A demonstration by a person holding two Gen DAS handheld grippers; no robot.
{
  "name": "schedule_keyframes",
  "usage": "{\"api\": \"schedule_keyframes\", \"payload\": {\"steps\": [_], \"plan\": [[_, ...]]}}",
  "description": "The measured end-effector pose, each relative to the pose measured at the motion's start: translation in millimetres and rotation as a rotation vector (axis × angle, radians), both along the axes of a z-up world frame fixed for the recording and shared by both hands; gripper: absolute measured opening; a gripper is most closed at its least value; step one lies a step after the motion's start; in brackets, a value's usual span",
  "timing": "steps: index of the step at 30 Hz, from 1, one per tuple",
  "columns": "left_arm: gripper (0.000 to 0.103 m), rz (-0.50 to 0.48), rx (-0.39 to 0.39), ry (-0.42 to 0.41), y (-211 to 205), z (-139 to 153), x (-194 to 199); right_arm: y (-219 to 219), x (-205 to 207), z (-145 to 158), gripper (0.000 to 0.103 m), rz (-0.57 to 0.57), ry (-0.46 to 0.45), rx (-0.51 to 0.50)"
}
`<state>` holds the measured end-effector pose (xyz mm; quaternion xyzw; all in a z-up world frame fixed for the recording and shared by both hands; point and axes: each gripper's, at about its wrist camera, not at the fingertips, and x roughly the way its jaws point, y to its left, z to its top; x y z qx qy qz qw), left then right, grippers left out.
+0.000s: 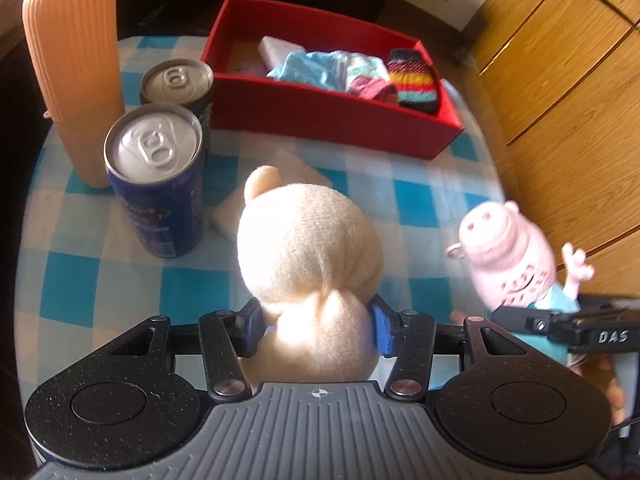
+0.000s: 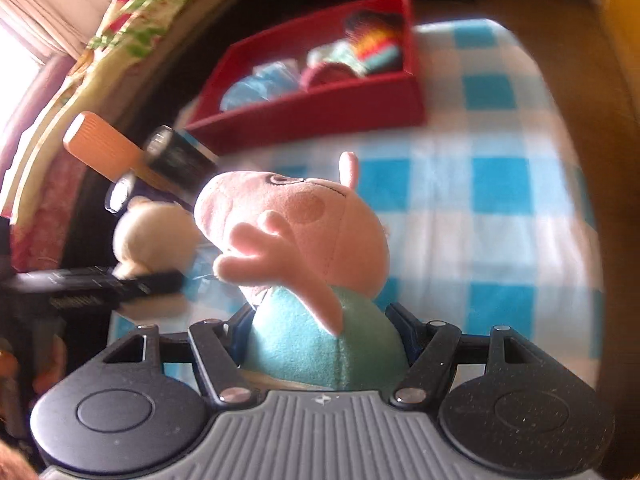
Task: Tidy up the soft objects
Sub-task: 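Lift the teddy bear with the left tool while the right tool lifts the pig plush, then carry the teddy bear and pig plush over the red box with both tools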
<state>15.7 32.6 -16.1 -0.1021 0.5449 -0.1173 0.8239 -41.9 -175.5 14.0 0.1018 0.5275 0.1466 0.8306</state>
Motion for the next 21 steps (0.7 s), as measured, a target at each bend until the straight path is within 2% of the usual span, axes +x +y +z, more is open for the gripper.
{"api": "schedule_keyframes", "payload": {"steps": [3,8,11,21], "plan": [[0.053,0.013,-0.031,-0.016,3,9,-2,-6,-4,5,0.047,-0.012,-0.018,0.025],[0.053,0.023,0.025,-0.036,1,13,-6,2,-6,16,0.047,0.009,-0.052,0.001],[0.053,0.029,0.059,-0.033,-1,9,-5,10,-11,22,0.047,0.021,-0.095,-0.070],[0.054,0.000,0.094,-0.042,-21,9,-9,11,-18,36,0.047,0.037,-0.131,-0.054]]}}
